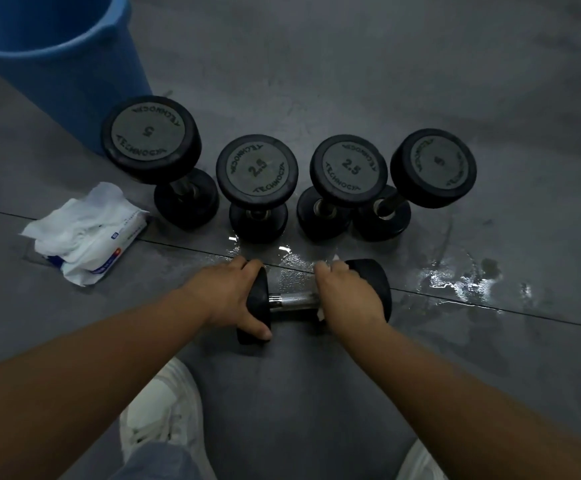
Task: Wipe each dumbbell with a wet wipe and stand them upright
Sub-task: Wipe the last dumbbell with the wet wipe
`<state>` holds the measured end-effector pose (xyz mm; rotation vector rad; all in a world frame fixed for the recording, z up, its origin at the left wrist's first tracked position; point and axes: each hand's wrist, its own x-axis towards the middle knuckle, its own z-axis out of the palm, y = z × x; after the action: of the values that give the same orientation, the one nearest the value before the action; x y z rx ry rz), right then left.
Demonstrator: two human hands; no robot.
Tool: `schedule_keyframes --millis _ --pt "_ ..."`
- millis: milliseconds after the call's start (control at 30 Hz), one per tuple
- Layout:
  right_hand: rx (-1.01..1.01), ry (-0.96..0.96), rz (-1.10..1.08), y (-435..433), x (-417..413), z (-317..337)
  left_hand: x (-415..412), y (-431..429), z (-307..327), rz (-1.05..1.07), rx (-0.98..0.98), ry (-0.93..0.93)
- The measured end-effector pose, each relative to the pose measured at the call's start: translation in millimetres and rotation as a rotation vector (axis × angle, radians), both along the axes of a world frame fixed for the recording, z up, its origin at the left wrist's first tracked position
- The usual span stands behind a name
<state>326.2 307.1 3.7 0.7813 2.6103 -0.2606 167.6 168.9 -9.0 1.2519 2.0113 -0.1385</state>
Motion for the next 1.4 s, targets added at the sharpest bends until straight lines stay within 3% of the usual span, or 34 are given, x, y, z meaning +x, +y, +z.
schedule_keyframes --millis 133,200,300,367,433,533,600,733,833,967,1033,1133,1300,1400 --pt "-0.013 -0.268 -0.002 -22 3 -2 1 -1 1 -0.005 -0.001 0.011" --pt "-0.032 -0.241 -0.001 -28 3 -2 2 -1 1 -0.004 0.000 0.011" --pt "0.159 -0.147 0.034 -10 -9 -9 0 0 0 -0.005 -0.006 0.021" --pt "0.211 -0.232 0.050 -15 -9 -8 1 0 0 -0.011 -0.013 0.026" --pt "0.149 -0.319 0.116 -32 -5 -11 2 0 0 -0.015 -0.012 0.033" --pt "0.131 -0.206 0.149 -30 -10 -13 0 0 -1 -0.003 -0.010 0.012" --pt "0.178 -0.148 0.080 -18 -13 -15 -1 0 -1 -0.001 -0.002 0.008" --pt "0.069 -0.259 0.000 -29 -10 -7 4 -1 1 -0.008 0.003 0.020" --pt "0.121 -0.158 0.015 -24 -18 -5 1 0 0 -0.002 -0.003 0.014" --pt "0.232 -0.372 0.062 -25 -11 -10 2 0 1 -0.017 -0.004 0.033" --pt "0.200 -0.422 0.102 -32 -9 -5 6 -2 1 -0.026 0.002 0.051" --pt "0.112 -0.289 0.137 -18 -19 8 4 -1 2 -0.015 0.008 0.040" --pt "0.002 -0.344 0.018 -30 -16 6 3 0 2 -0.017 -0.001 0.028" --pt "-0.255 -0.316 -0.251 -41 -6 -3 2 1 0 -0.014 -0.005 0.028"
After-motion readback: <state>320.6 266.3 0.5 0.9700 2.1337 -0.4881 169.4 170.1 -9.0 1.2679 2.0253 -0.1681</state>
